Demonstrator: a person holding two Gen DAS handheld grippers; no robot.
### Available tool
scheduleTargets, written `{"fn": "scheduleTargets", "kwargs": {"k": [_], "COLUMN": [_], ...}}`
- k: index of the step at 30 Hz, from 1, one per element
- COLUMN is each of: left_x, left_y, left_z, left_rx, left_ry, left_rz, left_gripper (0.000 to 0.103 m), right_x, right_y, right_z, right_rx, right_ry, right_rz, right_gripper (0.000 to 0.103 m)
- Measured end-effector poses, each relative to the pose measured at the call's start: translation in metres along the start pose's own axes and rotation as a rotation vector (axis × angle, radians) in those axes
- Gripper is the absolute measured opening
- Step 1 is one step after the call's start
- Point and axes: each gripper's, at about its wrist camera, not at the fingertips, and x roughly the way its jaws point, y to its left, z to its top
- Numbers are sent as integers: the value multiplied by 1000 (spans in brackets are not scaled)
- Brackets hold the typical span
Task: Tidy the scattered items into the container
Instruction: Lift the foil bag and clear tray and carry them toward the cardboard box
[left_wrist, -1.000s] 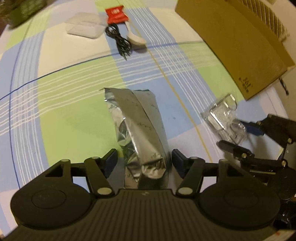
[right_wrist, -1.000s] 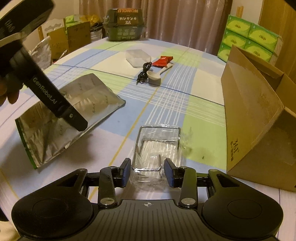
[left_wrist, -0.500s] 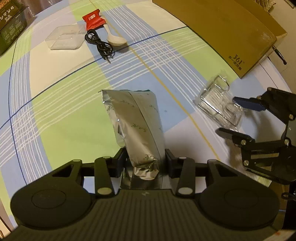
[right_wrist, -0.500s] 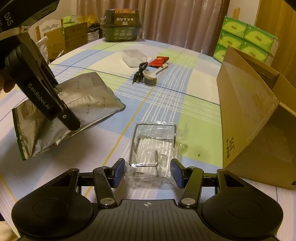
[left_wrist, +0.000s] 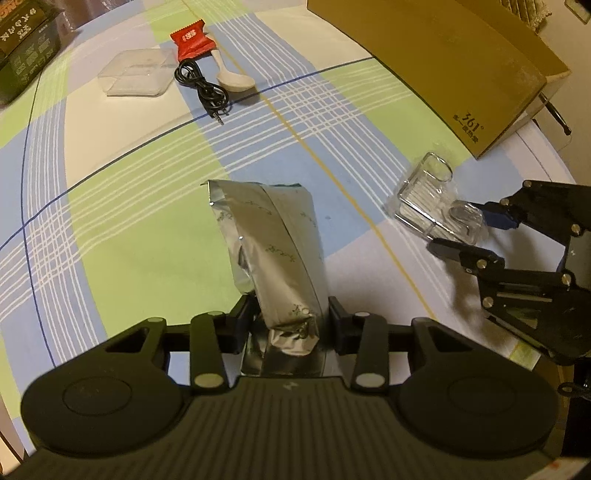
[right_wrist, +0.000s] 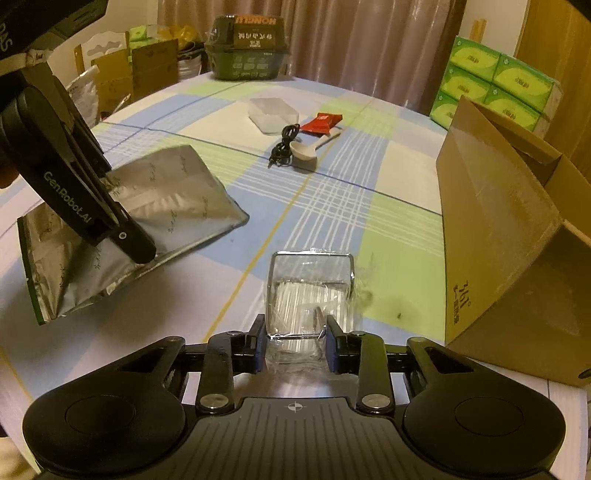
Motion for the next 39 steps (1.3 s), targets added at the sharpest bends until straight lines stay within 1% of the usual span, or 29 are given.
{"fn": "scheduleTargets", "kwargs": {"k": [14, 27, 39], "left_x": [-40, -79, -106], "left_y": [-16, -44, -72], "left_z": [-4, -8, -4], "left_rx": [13, 38, 51], "left_ry": [-37, -82, -136], "left_rz": [27, 48, 41], "left_gripper": [36, 36, 36], "right_x": [-45, -89, -125], "right_y": [1, -3, -21], "right_z": [1, 6, 20], "right_rx": [29, 58, 83], "right_ry": [-63, -134, -211], "right_rz": [-6, -26, -63], "right_gripper": [28, 28, 28]}}
